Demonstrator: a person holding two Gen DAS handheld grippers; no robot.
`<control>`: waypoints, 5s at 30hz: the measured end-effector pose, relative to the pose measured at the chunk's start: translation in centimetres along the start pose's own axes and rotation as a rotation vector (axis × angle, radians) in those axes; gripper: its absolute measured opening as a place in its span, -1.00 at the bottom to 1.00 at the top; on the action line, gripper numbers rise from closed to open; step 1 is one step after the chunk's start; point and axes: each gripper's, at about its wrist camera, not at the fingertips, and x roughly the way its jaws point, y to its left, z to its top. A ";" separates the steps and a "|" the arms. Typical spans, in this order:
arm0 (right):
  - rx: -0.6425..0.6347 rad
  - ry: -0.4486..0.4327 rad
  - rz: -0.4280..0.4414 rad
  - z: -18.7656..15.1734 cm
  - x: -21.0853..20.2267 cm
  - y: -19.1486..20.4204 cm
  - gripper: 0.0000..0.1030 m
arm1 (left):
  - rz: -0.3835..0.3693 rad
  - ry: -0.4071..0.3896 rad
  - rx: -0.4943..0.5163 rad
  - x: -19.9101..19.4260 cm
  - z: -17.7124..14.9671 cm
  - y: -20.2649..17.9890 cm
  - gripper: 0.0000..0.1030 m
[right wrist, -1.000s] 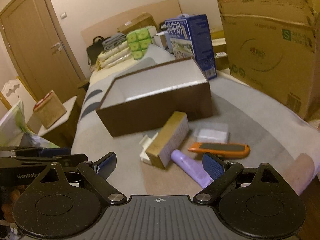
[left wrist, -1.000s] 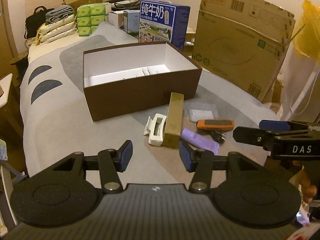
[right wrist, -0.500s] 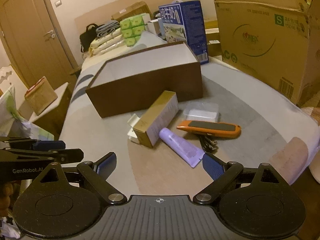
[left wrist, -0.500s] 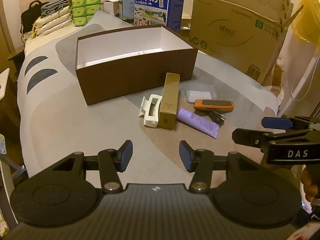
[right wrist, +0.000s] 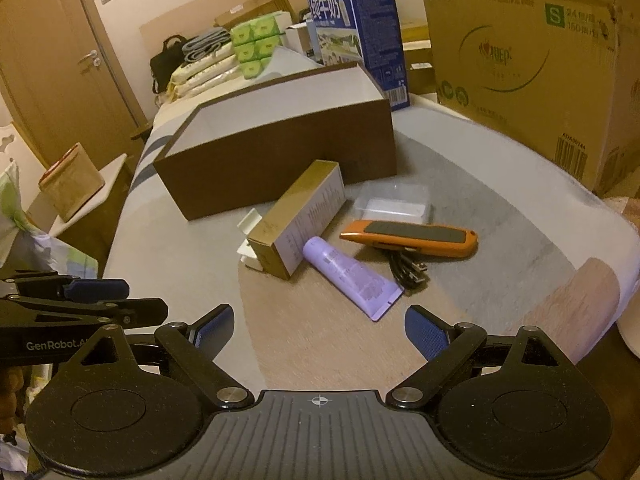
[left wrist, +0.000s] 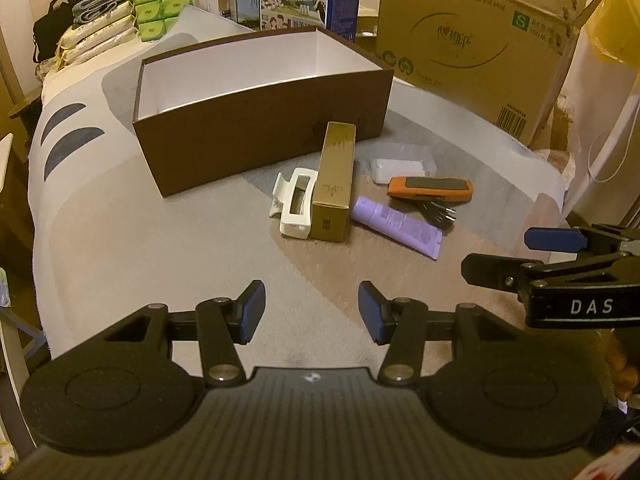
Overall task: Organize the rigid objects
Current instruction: 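Reach the left tool to the white clip while the right tool reaches the lavender tube, then close the left tool on the white clip while the right tool grips the lavender tube, then lift the clip and tube and carry both over the brown box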
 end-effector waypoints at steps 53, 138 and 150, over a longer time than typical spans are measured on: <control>-0.246 0.079 -0.070 1.7 15.1 -1.8 0.01 | 0.003 -0.042 0.126 14.7 3.2 2.2 -0.11; -0.258 0.181 -0.015 -1.8 12.9 5.7 -0.47 | 0.090 0.030 0.060 8.4 -2.4 4.9 -0.31; -0.207 0.128 0.044 0.8 10.3 5.1 -0.48 | 0.104 -0.034 0.039 5.7 -0.2 5.7 -0.31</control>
